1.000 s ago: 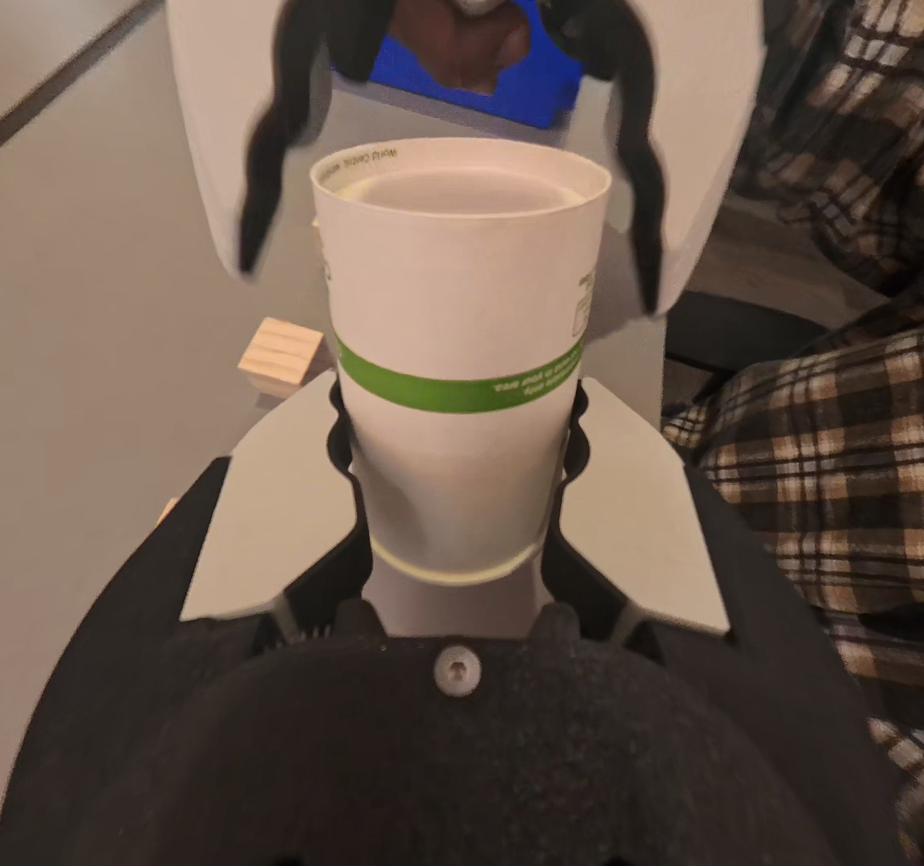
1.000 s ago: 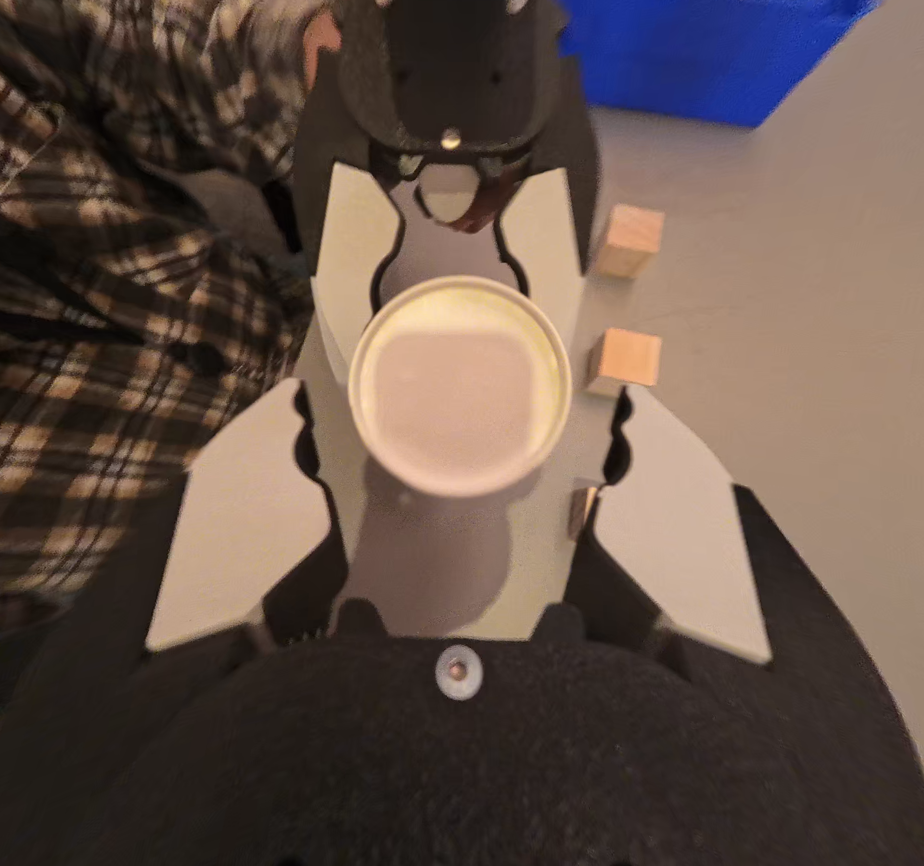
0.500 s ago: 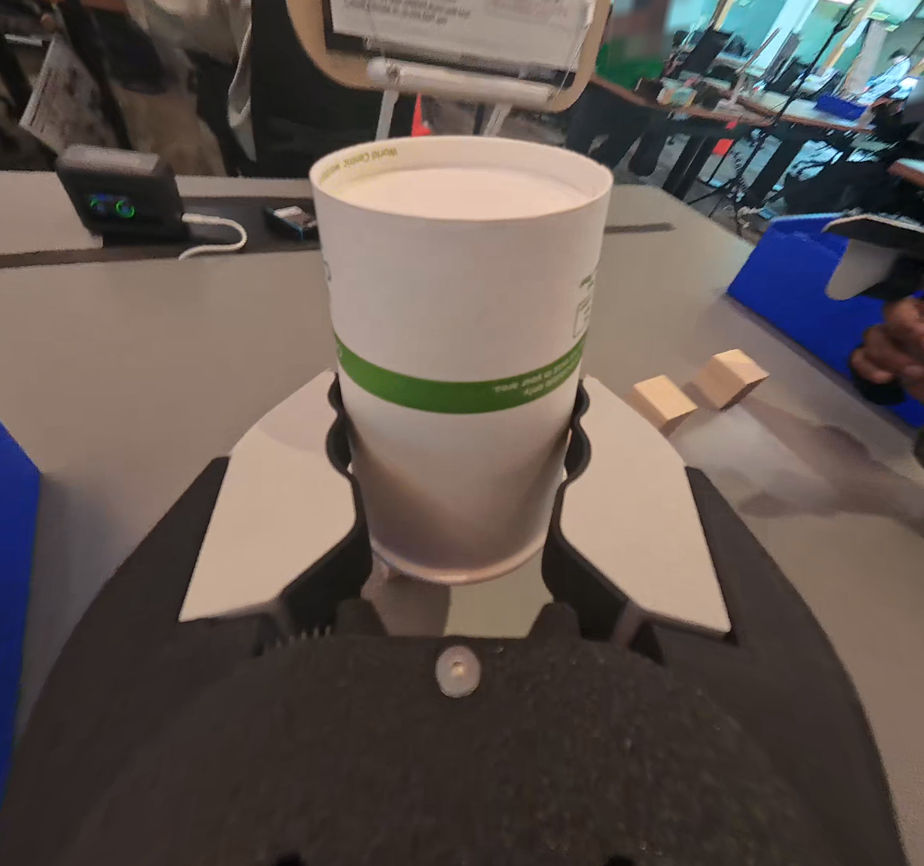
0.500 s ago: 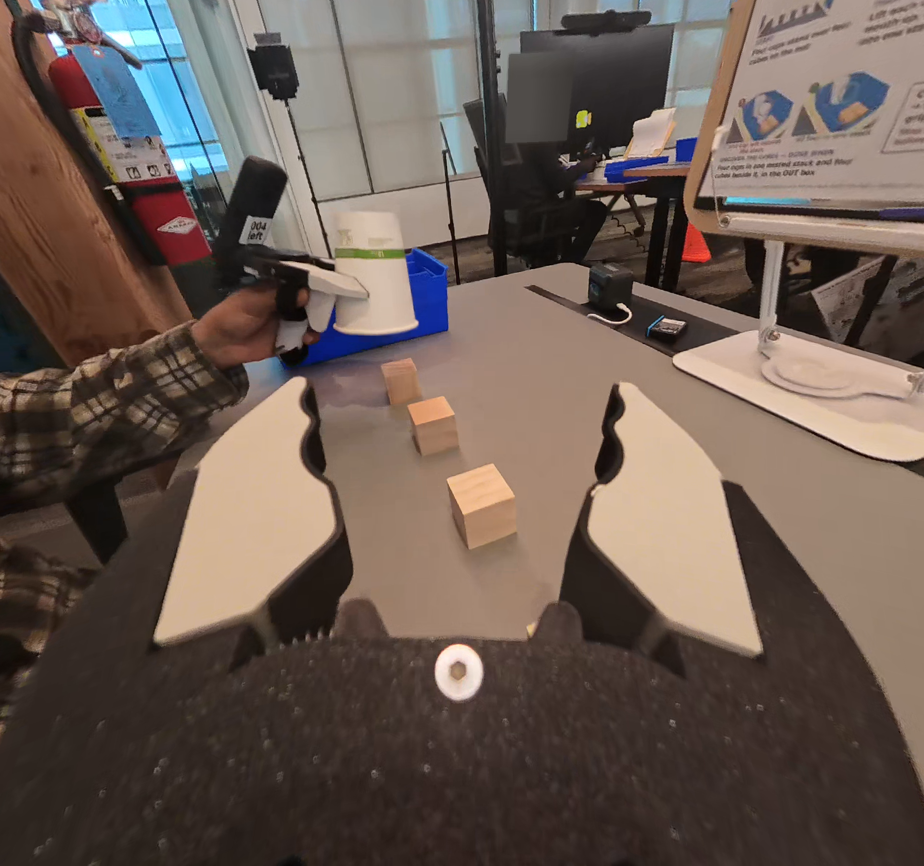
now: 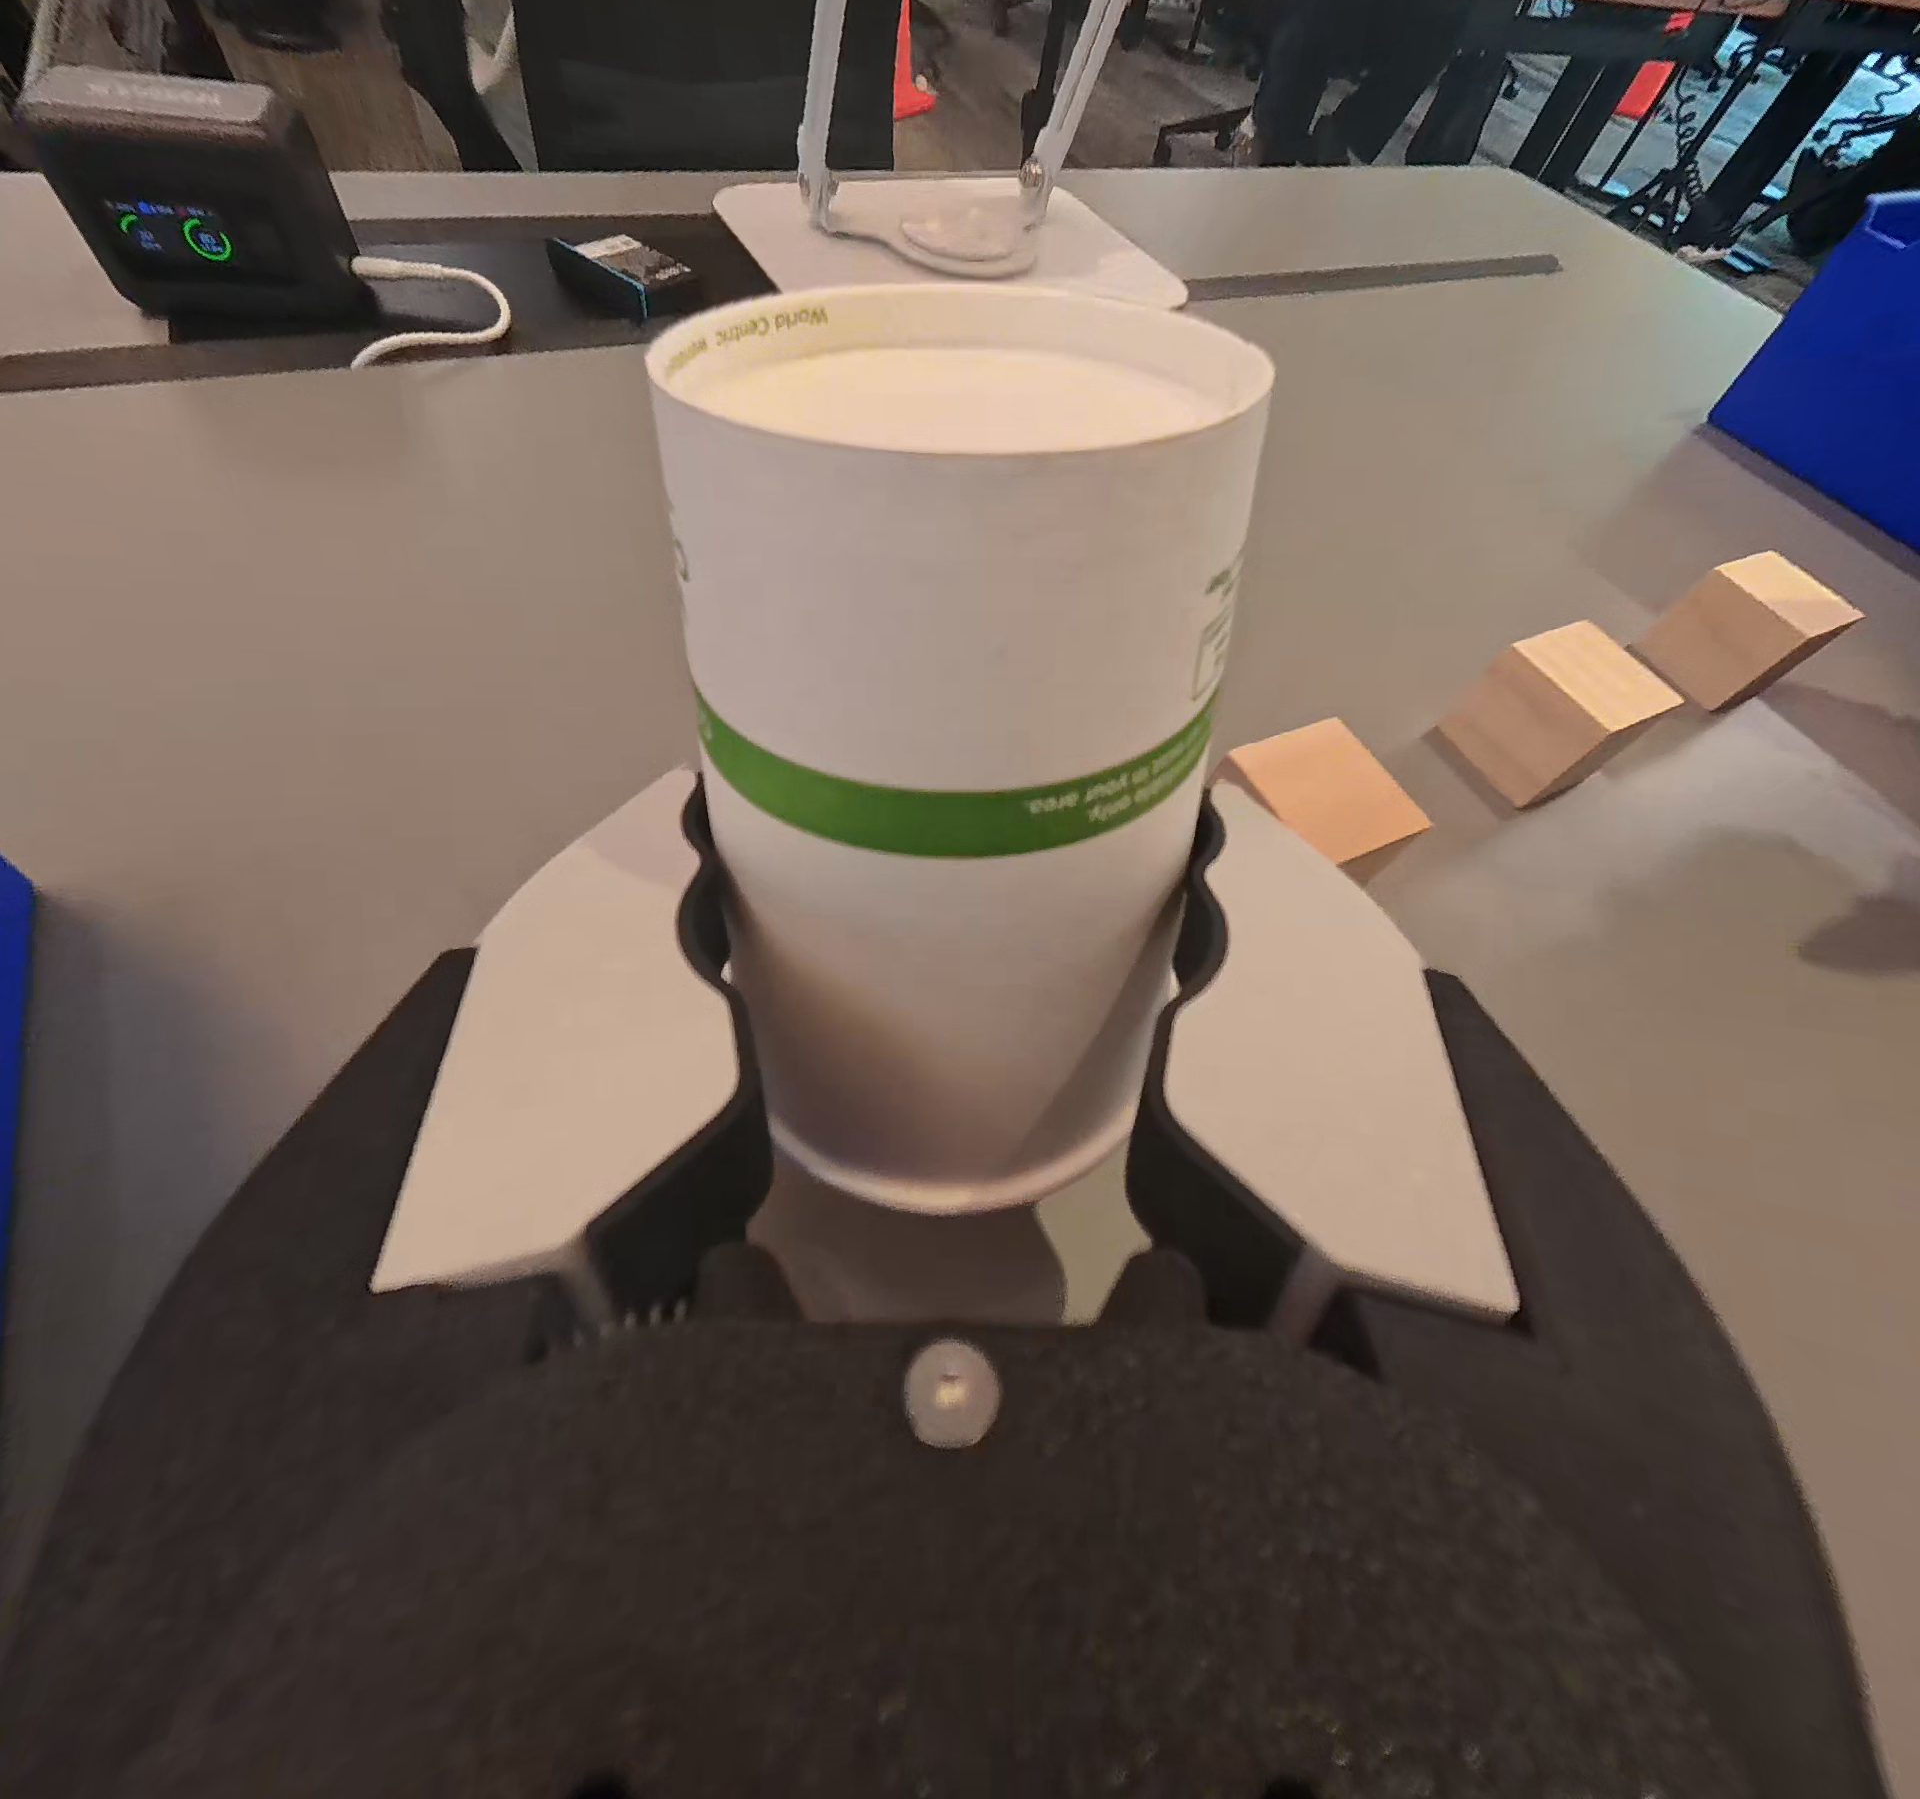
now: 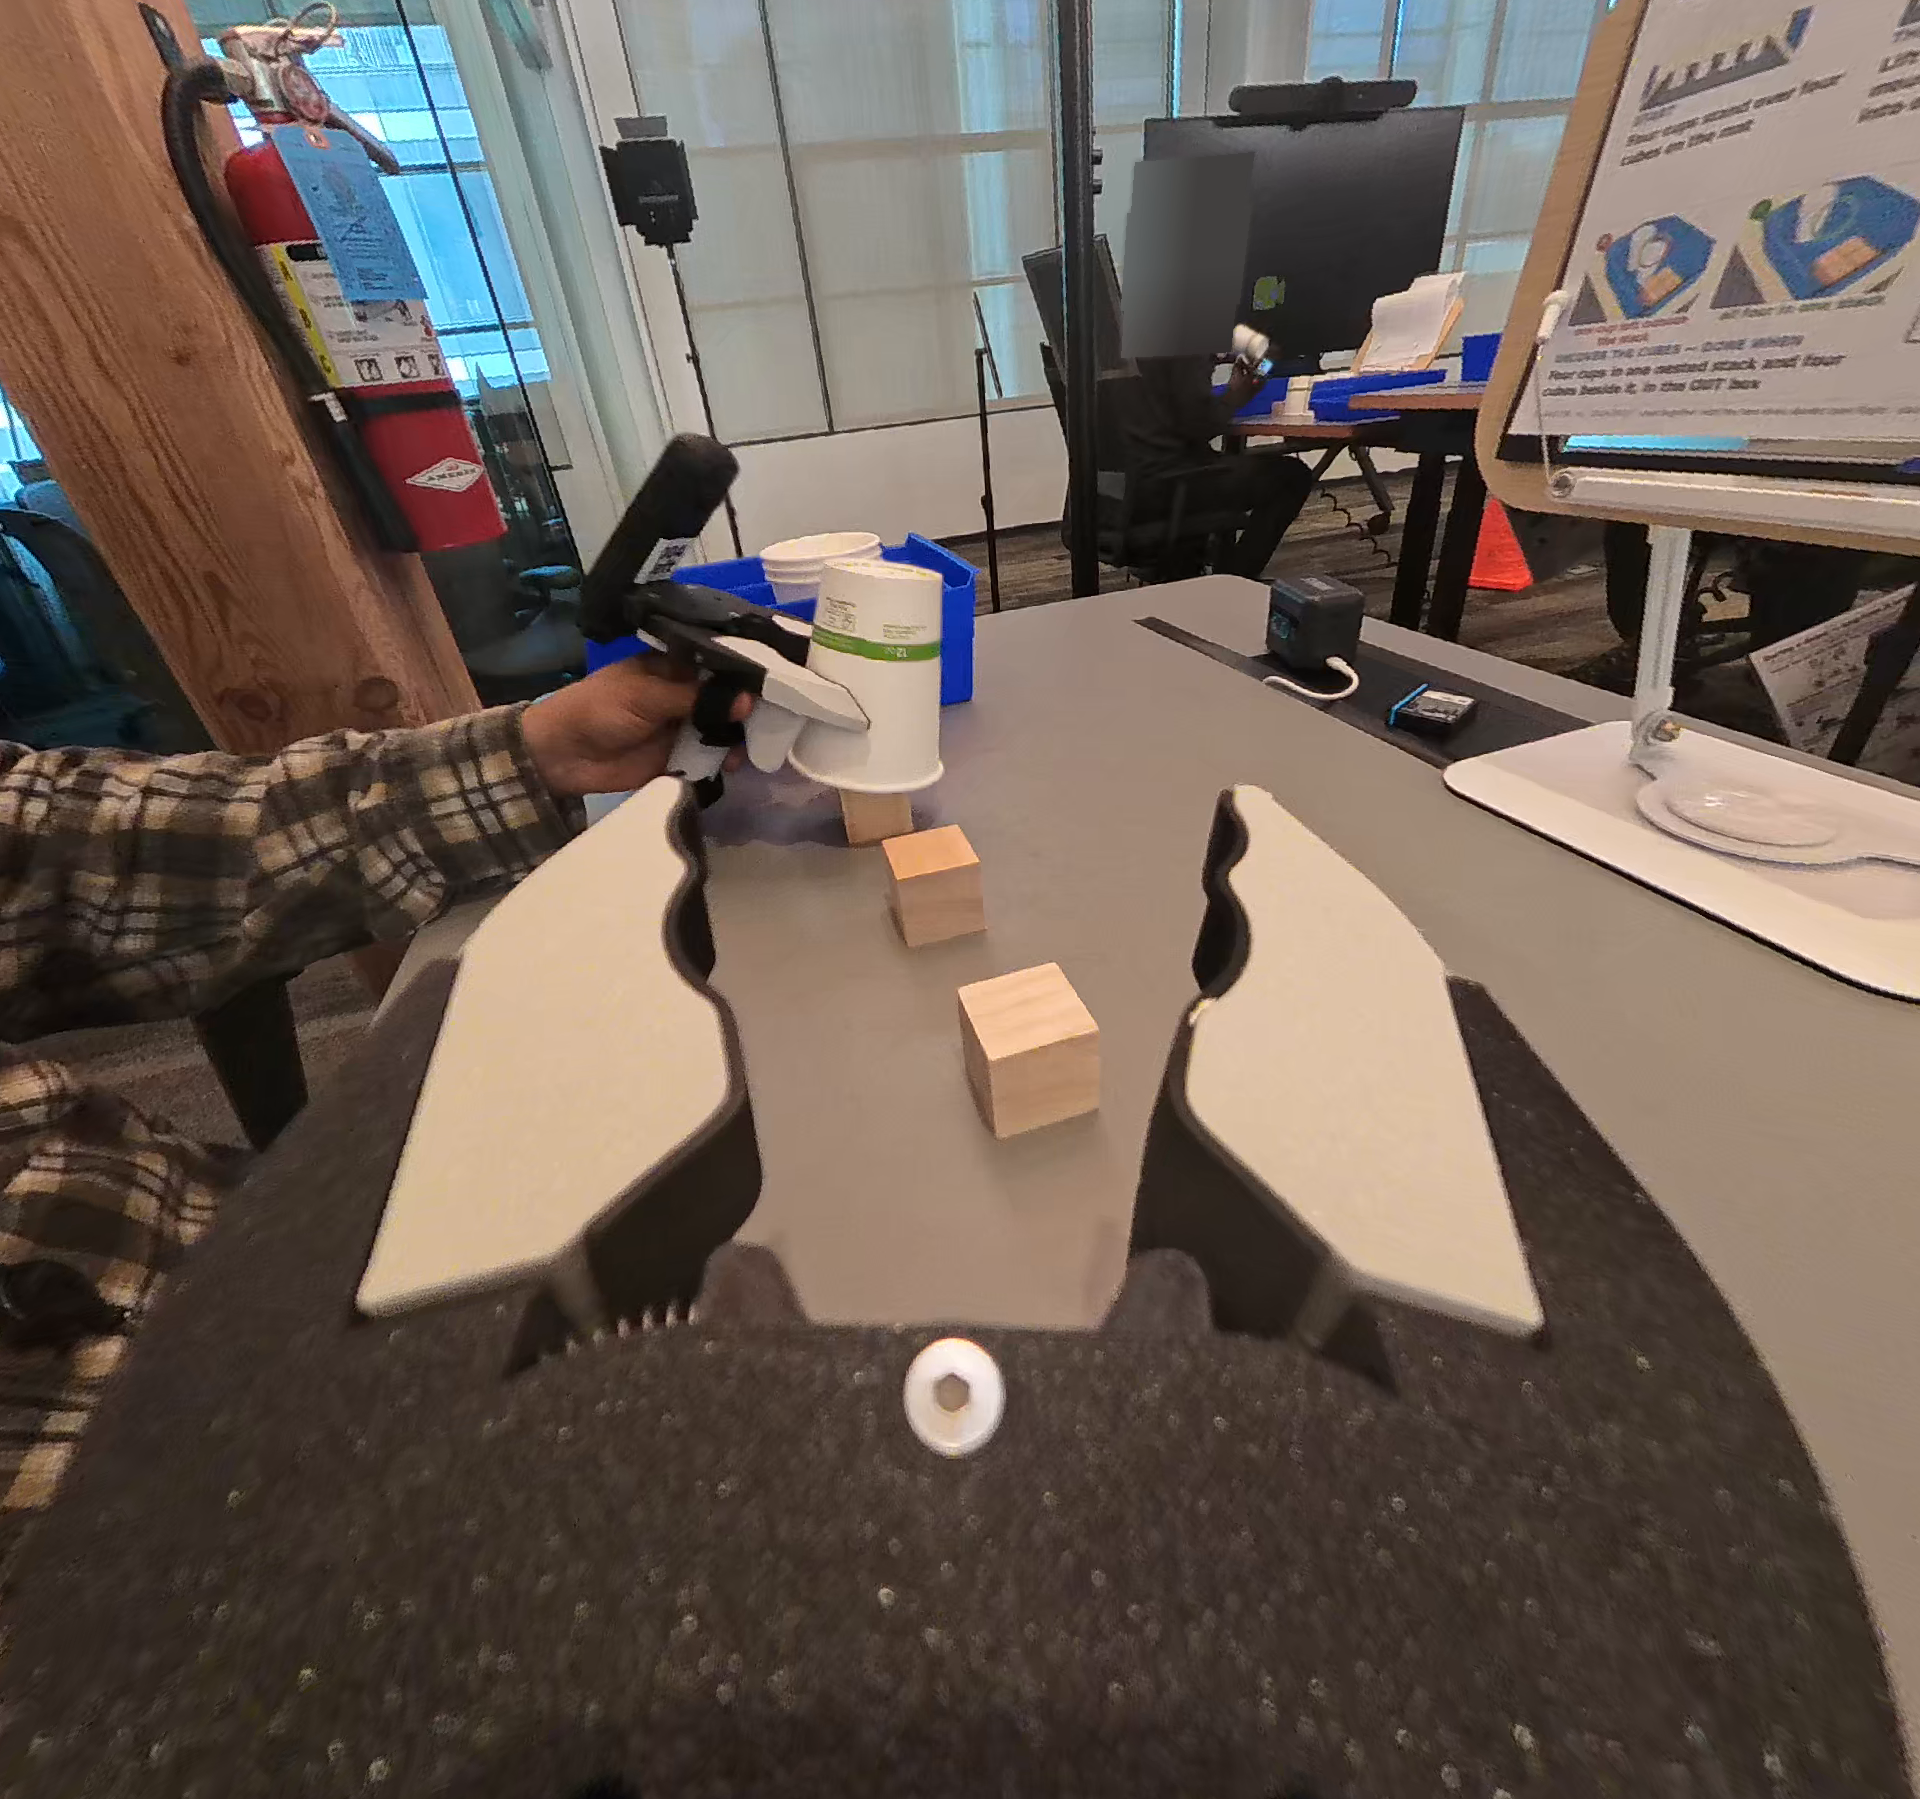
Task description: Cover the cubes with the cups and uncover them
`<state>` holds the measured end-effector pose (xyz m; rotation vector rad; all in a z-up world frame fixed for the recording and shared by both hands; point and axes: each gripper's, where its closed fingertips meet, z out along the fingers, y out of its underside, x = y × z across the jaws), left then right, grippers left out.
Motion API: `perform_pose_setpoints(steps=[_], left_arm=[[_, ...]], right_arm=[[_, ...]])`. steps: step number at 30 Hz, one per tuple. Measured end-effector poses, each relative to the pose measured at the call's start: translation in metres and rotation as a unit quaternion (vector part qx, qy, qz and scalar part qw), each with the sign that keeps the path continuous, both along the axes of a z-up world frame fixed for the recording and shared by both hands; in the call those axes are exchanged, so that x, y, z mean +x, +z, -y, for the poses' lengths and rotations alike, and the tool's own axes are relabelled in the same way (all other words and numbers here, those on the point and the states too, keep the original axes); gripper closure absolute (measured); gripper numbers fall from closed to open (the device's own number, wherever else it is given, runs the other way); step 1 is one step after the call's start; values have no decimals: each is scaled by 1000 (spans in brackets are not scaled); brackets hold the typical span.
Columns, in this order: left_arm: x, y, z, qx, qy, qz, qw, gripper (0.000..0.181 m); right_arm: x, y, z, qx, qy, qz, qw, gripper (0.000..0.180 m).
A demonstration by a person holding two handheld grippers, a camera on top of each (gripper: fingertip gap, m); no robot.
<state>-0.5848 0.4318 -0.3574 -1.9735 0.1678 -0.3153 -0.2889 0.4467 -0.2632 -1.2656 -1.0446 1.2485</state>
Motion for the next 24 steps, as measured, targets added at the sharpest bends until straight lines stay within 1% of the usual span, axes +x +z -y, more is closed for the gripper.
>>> perform_pose_setpoints(steps=[4,13,16,17,20,24], left_arm=[[1,-11,1,-28,-8,8,1000,95],[1,-37,13,-93,-11,-10,996,92],[-2,-38,15,-105,3,-14,994,81],[-3,-38,16,-108,9,-16,994,73],[-5,-37,18,-117,22,-27,992,59],[-3,-22,26,-105,39,-32,993,47]], right_arm=[[-1,3,3,6,4,1,1000,89],[-5,5,9,16,15,3,1000,87],[-7,4,10,17,18,5,1000,85],[-7,4,10,17,18,6,1000,84],[-8,2,11,15,19,6,1000,83],[-5,-1,10,15,15,7,1000,81]])
